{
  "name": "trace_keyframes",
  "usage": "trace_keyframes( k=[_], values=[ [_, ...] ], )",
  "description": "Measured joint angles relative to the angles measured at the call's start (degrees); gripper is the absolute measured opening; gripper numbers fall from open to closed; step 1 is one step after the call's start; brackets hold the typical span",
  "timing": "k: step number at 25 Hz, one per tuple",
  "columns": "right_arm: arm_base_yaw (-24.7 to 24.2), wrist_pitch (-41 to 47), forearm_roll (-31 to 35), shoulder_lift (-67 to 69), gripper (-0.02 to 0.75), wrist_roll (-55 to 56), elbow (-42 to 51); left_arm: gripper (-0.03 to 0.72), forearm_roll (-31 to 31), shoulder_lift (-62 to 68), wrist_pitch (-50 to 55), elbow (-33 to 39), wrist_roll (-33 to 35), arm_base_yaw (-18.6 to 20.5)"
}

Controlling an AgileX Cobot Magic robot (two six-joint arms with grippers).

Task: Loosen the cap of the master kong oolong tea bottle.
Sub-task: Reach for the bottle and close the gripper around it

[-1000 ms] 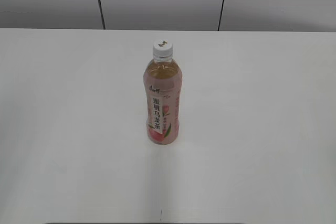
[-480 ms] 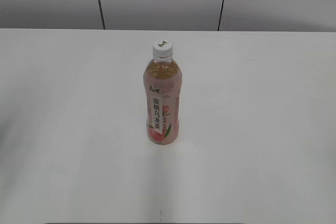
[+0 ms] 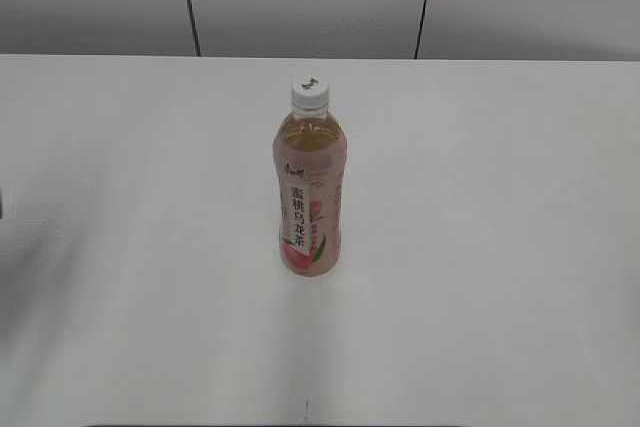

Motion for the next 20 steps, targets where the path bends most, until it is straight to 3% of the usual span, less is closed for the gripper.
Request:
trace_keyframes(
  k=[3, 6, 10, 15, 18, 20],
  values=[
    [0.0, 0.0, 0.0, 0.0, 0.503, 0.0, 0.0, 0.265, 2.3, 8.1, -6.0, 0.0, 0.0, -5.9],
    [0.0, 0.0, 0.0, 0.0, 0.503, 0.0, 0.0, 0.342, 3.4, 16.7, -13.5, 0.0, -0.4, -10.6],
    [0.0, 0.0, 0.0, 0.0, 0.503, 0.0, 0.0, 0.471, 7.6, 26.4, -21.4, 0.0, -8.6, -13.3],
    [0.0, 0.0, 0.0, 0.0, 0.503, 0.0, 0.0, 0.508, 26.9, 33.2, -30.6, 0.0, -24.2, -13.3],
    [0.0, 0.0, 0.0, 0.0, 0.503, 0.0, 0.0, 0.512, 36.7, 36.4, -41.8, 0.0, -27.1, -13.4],
    [0.0, 0.0, 0.0, 0.0, 0.503, 0.0, 0.0, 0.513, 38.5, 38.8, -48.0, 0.0, -27.5, -13.6]
  ],
)
